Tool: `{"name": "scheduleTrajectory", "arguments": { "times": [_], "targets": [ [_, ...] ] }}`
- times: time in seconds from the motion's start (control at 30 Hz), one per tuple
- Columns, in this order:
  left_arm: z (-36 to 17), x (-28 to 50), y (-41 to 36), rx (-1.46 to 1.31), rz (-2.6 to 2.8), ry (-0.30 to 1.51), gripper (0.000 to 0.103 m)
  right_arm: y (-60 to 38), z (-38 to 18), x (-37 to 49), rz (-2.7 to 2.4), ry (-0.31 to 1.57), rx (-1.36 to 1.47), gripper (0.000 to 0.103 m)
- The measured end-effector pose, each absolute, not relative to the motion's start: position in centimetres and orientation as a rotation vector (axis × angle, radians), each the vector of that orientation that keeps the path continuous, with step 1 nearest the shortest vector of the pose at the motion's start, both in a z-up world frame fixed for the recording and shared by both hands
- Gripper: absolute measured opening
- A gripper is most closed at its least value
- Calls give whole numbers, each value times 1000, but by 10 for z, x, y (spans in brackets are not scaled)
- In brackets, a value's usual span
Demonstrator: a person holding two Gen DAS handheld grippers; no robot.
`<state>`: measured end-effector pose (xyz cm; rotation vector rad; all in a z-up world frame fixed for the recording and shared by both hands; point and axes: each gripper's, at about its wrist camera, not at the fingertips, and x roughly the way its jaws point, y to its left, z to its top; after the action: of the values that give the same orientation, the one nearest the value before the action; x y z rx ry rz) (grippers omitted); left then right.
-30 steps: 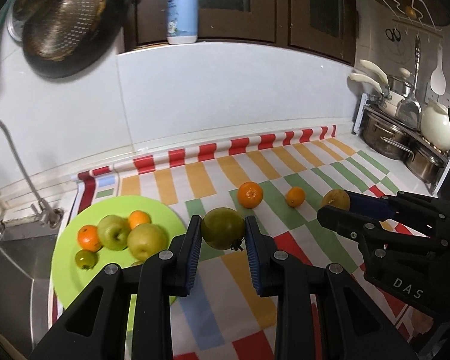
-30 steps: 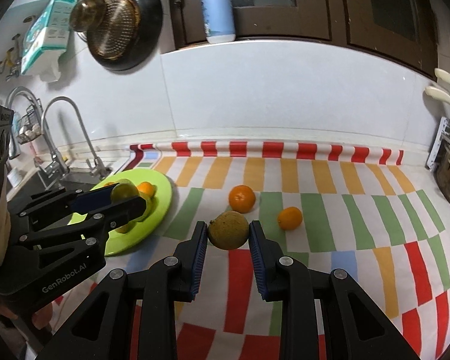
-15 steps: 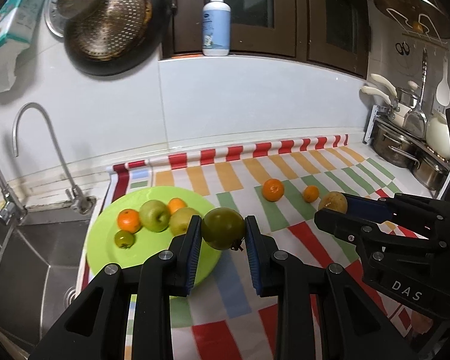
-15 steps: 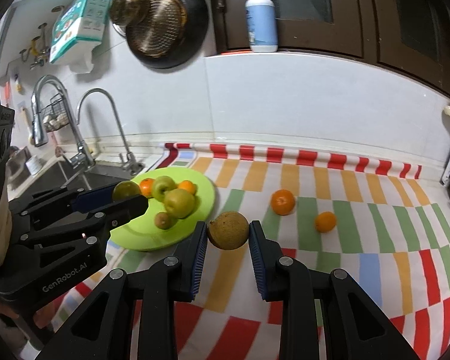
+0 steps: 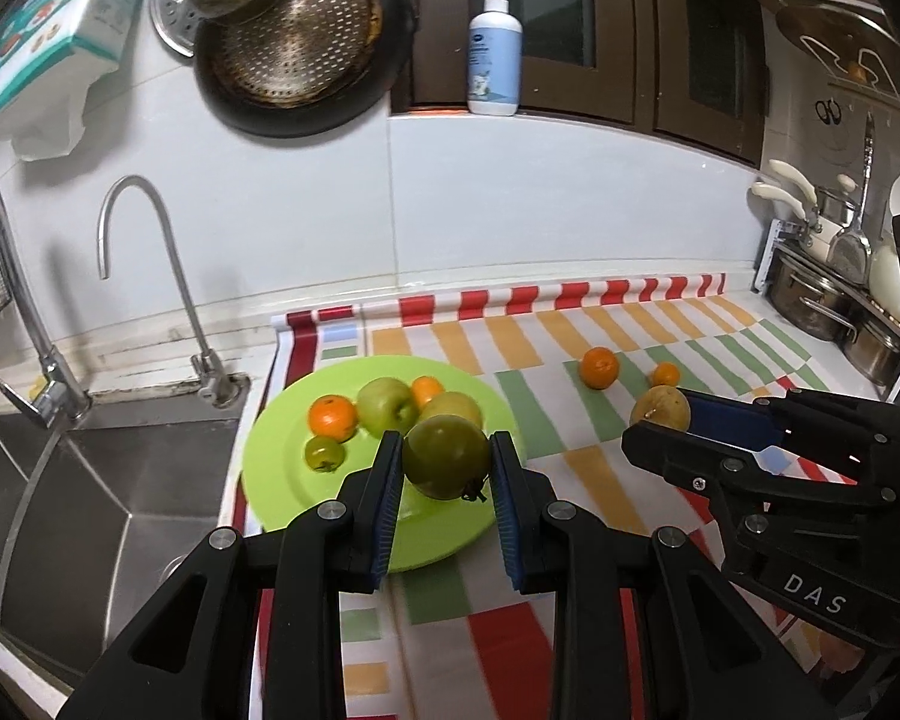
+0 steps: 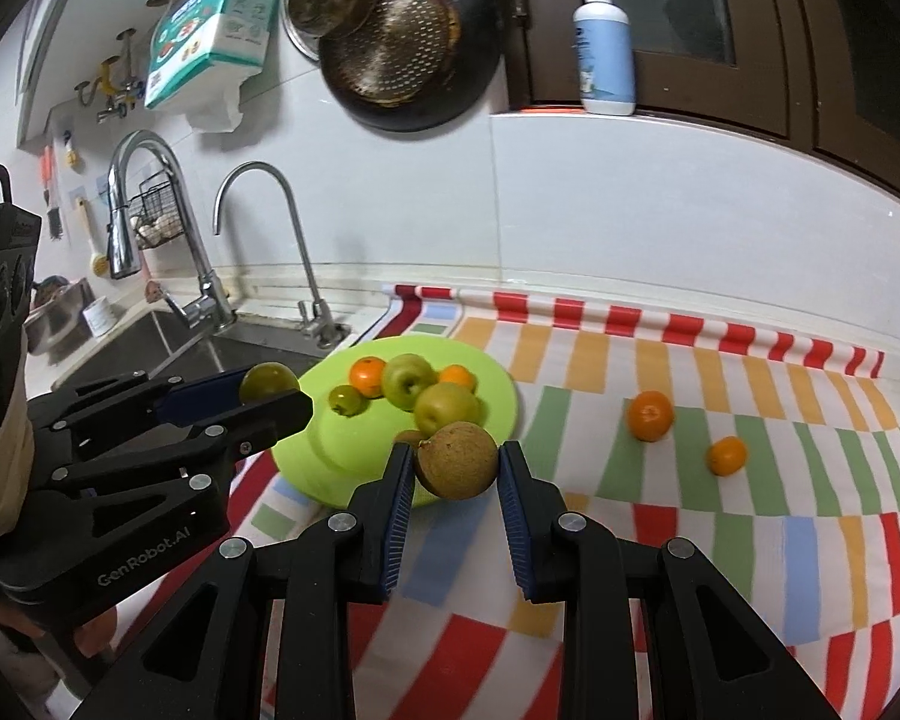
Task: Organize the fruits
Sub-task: 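Carry the lime and yellow fruit over the green plate and lower them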
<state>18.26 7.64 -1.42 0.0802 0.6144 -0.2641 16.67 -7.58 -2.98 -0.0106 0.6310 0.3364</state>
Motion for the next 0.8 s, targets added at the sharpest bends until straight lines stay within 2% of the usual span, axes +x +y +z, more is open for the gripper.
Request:
{"name": "scheduleTrajectory", "arguments": {
  "times": [0.8],
  "targets": [
    [-58,230,132,87,-237,705,29,-6,-66,220,433,727,-58,30]
  ]
}}
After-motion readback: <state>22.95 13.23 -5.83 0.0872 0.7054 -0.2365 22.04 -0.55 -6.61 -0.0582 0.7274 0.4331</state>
